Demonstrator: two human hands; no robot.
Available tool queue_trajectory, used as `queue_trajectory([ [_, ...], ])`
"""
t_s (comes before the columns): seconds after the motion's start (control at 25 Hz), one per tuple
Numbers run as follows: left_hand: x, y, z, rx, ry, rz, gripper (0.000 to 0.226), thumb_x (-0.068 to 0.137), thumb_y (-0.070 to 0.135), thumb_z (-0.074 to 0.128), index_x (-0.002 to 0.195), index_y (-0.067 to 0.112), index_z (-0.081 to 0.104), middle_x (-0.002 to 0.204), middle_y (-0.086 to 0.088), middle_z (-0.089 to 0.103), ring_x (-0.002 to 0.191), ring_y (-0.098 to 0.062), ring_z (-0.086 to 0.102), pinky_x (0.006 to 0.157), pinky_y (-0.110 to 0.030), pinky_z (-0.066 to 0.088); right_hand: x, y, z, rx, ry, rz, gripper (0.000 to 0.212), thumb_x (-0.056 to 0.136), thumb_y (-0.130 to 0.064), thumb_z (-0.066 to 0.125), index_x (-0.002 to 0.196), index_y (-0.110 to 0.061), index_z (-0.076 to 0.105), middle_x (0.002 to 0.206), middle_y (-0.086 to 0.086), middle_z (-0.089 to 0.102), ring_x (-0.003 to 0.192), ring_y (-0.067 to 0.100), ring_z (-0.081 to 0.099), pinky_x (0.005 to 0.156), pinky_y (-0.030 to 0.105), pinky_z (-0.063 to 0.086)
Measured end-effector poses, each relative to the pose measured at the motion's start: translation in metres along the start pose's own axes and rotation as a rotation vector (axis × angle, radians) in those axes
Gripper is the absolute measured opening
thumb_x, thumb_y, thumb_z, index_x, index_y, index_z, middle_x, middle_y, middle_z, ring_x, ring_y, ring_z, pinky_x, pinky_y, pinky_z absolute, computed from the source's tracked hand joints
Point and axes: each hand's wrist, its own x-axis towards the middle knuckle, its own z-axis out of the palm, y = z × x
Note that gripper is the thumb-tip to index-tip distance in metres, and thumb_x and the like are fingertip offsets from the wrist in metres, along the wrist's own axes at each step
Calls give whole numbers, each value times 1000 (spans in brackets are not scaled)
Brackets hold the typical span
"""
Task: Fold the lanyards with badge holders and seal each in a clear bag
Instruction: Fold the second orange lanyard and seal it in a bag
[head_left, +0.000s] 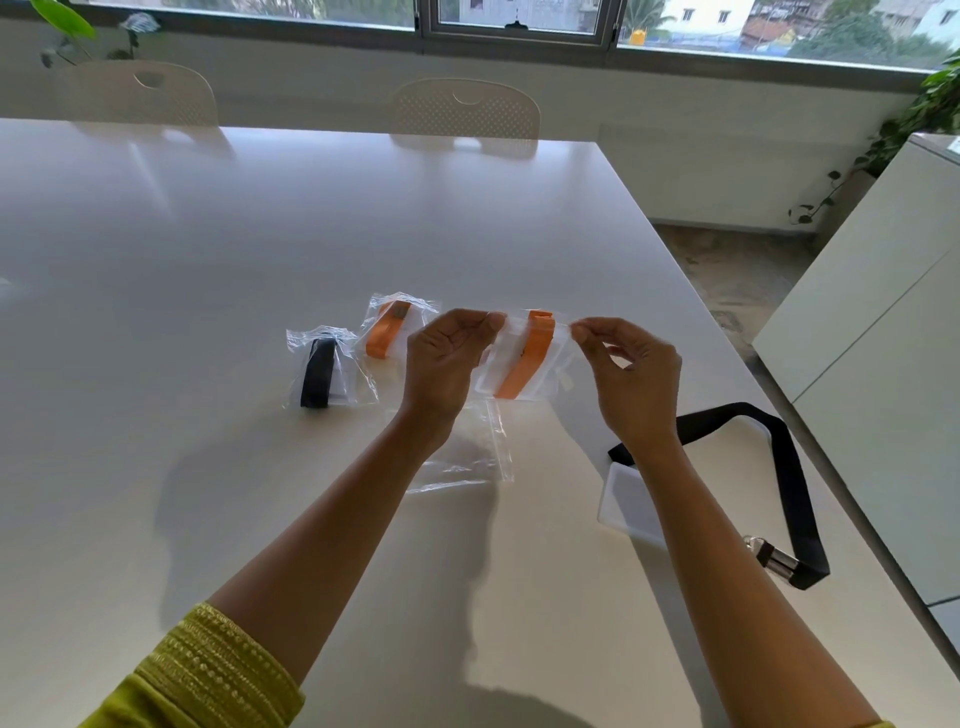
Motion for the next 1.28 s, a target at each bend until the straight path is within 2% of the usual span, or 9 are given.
queue_trajectory([
  [0.08,0,1,2,-30,11,-7,26,92,13,67,82,35,76,86,13,75,89,-13,68,86,-41,54,-2,4,-1,76,-59,8,12,91,-21,68,102,-24,71,96,-13,73,92,7,71,85,19,55],
  [0.16,0,2,4,-44,28,-13,19,91,21,67,85,37,76,89,14,75,91,-11,67,84,-36,50,-5,6,1,162,-125,77,13,91,-17,67,104,-21,69,96,-12,73,91,6,71,82,17,55],
  [0.28,-2,2,5,-64,-1,-35,12,91,27,68,97,34,75,98,12,76,97,-12,68,85,-34,55,-10,4,4,232,-117,113,7,92,-14,65,98,-13,69,92,-6,72,85,4,70,79,15,54],
  [0.48,-4,5,2,-97,-31,-143,14,88,14,70,98,23,75,90,10,78,91,-15,73,76,-33,60,-6,1,0,273,-145,92,13,95,-17,61,105,-12,67,101,3,73,94,17,70,88,27,57],
  [0.8,-5,6,-5,-21,-31,-97,12,87,14,70,96,20,75,86,12,77,91,-13,74,78,-34,61,-3,-9,2,77,-73,73,7,91,-24,67,94,-21,73,88,-9,73,82,4,68,76,8,51],
  [0.96,-5,9,-11,-47,-31,-112,9,87,15,69,91,21,74,83,13,77,88,-11,73,75,-32,60,-5,-11,9,85,-74,67,11,89,-27,67,94,-19,72,90,-2,74,83,7,69,79,12,53],
  [1.08,2,15,-18,-50,2,-101,8,89,14,69,92,19,74,80,13,75,83,-12,71,72,-34,61,-5,-13,13,174,-159,60,19,91,-24,64,104,-12,71,99,1,74,92,12,70,85,21,56],
  [1.16,12,21,-27,-75,57,-121,7,88,16,72,90,22,75,79,10,74,75,-13,66,63,-32,56,-4,-14,14,185,-186,95,18,95,-22,61,110,-16,68,103,0,72,94,13,69,87,21,55],
  [1.28,37,25,-56,-90,252,-173,4,84,19,77,84,22,76,73,6,71,62,-12,60,49,-22,47,-2,-10,11,196,-178,166,16,96,-18,61,109,-24,67,101,1,72,94,19,69,91,32,56],
])
